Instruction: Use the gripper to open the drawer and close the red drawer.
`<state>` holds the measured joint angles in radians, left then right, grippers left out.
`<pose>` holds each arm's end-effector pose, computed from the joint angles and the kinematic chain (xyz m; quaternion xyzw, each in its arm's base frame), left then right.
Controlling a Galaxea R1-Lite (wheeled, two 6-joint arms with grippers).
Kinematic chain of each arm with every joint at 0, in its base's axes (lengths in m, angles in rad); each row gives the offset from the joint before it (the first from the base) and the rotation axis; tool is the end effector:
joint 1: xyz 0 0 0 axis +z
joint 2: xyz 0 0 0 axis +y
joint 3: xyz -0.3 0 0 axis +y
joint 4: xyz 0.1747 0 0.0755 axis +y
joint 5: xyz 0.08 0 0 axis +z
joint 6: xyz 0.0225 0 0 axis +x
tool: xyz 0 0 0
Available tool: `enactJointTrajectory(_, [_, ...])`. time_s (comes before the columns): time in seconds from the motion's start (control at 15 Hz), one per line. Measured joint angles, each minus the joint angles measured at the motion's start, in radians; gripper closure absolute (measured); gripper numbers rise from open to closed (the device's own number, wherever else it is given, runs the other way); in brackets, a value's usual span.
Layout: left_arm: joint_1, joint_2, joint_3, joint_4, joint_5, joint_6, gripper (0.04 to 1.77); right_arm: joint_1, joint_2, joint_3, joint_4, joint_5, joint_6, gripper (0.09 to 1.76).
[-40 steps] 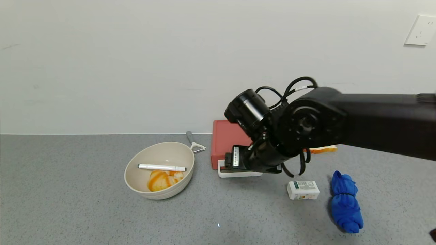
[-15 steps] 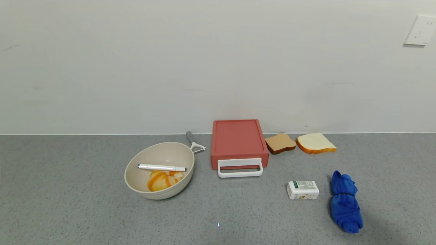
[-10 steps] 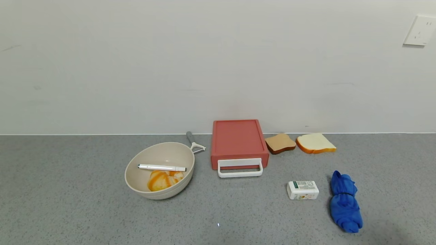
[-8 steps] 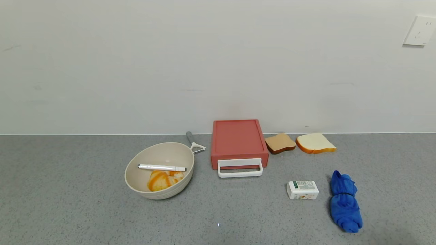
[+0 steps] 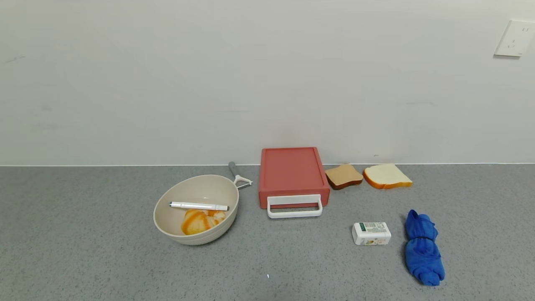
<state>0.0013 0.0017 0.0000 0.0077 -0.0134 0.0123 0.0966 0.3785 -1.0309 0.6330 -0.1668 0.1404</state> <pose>-0.0227 -0.0003 0.0747 0.0061 0.0047 -0.0061 1.0000 -0.0829 -0.0118 0.2789 0.0714 -0.0121 -0.0343 0.9968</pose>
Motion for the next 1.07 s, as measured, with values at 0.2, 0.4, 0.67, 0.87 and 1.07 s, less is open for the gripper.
enactJointTrajectory(0.2, [0.0, 0.0, 0.0, 0.0, 0.0, 0.0, 0.09, -0.074, -0.108, 0.094, 0.002, 0.122, 0.0, 0.14])
enactJointTrajectory(0.4, [0.0, 0.0, 0.0, 0.0, 0.0, 0.0, 0.09, -0.097, -0.228, 0.231, -0.01, 0.199, -0.036, 0.14])
enactJointTrajectory(0.67, [0.0, 0.0, 0.0, 0.0, 0.0, 0.0, 0.09, -0.099, -0.341, 0.496, -0.167, 0.2, -0.128, 0.14])
enactJointTrajectory(0.87, [0.0, 0.0, 0.0, 0.0, 0.0, 0.0, 0.09, -0.1, -0.37, 0.717, -0.41, 0.164, -0.138, 0.14])
enactJointTrajectory(1.07, [0.0, 0.0, 0.0, 0.0, 0.0, 0.0, 0.09, -0.1, -0.377, 0.894, -0.539, 0.147, -0.137, 0.14])
